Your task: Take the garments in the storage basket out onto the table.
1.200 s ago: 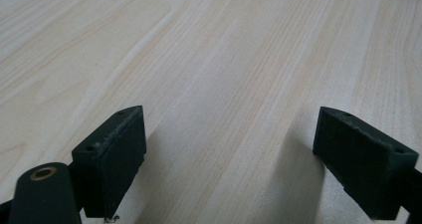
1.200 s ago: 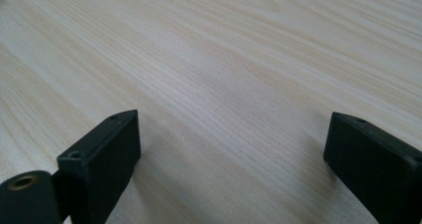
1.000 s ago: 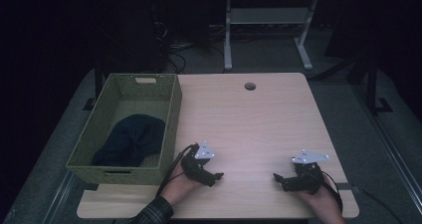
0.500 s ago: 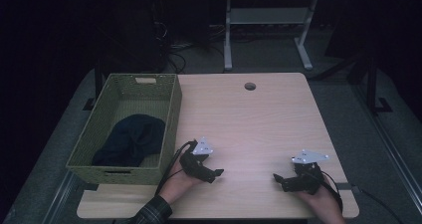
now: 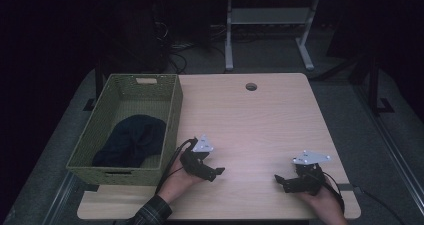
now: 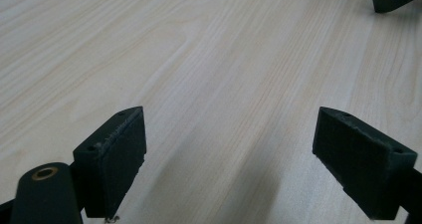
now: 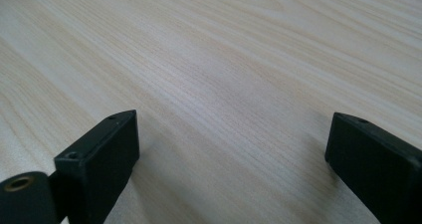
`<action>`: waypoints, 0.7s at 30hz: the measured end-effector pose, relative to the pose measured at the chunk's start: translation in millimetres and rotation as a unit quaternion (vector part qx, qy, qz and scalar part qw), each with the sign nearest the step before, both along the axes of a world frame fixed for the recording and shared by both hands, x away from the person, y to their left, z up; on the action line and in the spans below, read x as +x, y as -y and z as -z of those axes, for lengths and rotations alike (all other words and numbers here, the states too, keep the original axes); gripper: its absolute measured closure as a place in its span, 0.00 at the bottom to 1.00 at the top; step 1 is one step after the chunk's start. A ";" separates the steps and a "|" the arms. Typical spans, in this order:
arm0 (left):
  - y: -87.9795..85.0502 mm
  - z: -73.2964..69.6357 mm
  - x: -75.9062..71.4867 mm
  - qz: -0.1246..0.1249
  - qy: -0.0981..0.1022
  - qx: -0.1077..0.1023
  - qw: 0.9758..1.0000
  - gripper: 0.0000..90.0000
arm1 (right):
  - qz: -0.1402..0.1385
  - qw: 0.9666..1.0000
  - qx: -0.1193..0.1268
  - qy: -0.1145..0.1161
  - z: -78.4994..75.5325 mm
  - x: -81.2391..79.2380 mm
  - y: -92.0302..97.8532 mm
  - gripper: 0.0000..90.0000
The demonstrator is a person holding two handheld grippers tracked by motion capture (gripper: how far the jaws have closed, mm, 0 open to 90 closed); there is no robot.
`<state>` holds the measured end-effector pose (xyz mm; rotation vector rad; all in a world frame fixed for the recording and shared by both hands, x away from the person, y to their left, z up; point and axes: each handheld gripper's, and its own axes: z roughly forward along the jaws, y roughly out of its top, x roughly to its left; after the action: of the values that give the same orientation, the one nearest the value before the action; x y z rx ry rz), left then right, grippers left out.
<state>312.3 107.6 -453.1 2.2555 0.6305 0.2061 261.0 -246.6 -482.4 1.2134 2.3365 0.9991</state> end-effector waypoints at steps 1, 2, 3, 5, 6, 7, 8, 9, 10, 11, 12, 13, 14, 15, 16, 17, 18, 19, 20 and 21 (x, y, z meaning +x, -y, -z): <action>-0.1 -1.3 0.4 0.002 0.002 0.004 1.000 0.15 | 0.000 1.000 0.000 0.000 0.0 0.0 0.0 0.07; 0.6 -1.7 0.0 -0.001 0.000 -0.002 1.000 0.15 | 0.000 1.000 0.000 0.000 0.0 0.0 0.0 0.07; 0.4 -2.2 0.4 0.001 0.000 -0.002 1.000 0.15 | 0.000 1.000 0.000 0.000 0.0 0.0 0.0 0.07; 0.3 -4.3 1.3 0.005 -0.001 0.002 1.000 0.15 | 0.000 1.000 0.000 0.000 0.0 0.0 0.0 0.07; 0.3 -5.1 1.7 0.006 0.001 0.002 1.000 0.15 | 0.000 1.000 0.000 0.000 0.0 0.0 0.0 0.07; 0.6 -6.0 1.8 0.005 0.002 0.001 1.000 0.15 | 0.000 1.000 0.000 0.000 0.0 0.0 0.0 0.07; 0.6 -7.4 1.9 0.005 0.002 0.002 1.000 0.15 | 0.000 1.000 0.000 0.000 0.0 0.0 0.0 0.07; 0.3 -8.1 2.3 0.006 0.004 0.000 1.000 0.15 | 0.000 1.000 0.000 0.000 0.0 0.0 0.0 0.07; 0.0 -9.0 2.6 0.005 0.003 0.001 1.000 0.15 | 0.000 1.000 0.000 0.000 0.0 0.0 0.0 0.07; -0.2 -9.4 3.0 0.004 0.004 -0.001 1.000 0.15 | -0.001 1.000 -0.001 0.000 0.0 0.0 0.2 0.07; -0.3 -9.8 3.1 0.004 0.004 -0.001 1.000 0.15 | 0.000 1.000 0.000 0.000 0.0 0.0 0.0 0.07; -0.1 -10.5 3.0 0.004 0.002 -0.001 1.000 0.15 | 0.000 1.000 -0.001 0.000 0.0 0.0 0.1 0.07; -0.1 -10.8 3.1 0.004 0.002 -0.001 1.000 0.15 | -0.001 1.000 -0.001 0.001 0.0 0.0 0.2 0.07; -0.2 -11.3 3.4 0.004 0.002 -0.002 1.000 0.15 | -0.001 1.000 -0.001 0.000 0.0 0.0 0.2 0.07; -0.2 -11.5 3.7 0.005 0.003 -0.003 1.000 0.15 | 0.000 1.000 0.000 0.000 0.0 0.0 0.0 0.07; -0.2 -12.1 4.0 0.004 0.003 -0.003 1.000 0.15 | -0.001 1.000 -0.001 0.001 0.0 0.1 0.2 0.07; 0.1 -12.7 4.1 0.003 0.001 -0.004 1.000 0.15 | 0.000 1.000 0.000 0.000 0.0 0.0 0.0 0.07; 0.1 -13.4 4.2 0.004 0.000 -0.002 1.000 0.15 | 0.000 1.000 0.000 0.000 0.0 0.0 0.0 0.07; 0.1 -13.7 4.4 0.004 0.000 -0.003 1.000 0.15 | 0.000 1.000 0.000 0.000 0.0 0.0 0.0 0.07; 0.0 -14.0 4.7 0.005 0.000 -0.003 1.000 0.15 | 0.000 1.000 -0.001 0.000 0.0 0.0 0.1 0.07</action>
<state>317.0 107.6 -439.1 2.2527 0.6197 0.1986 261.0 -246.7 -482.4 1.2114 2.3373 0.9975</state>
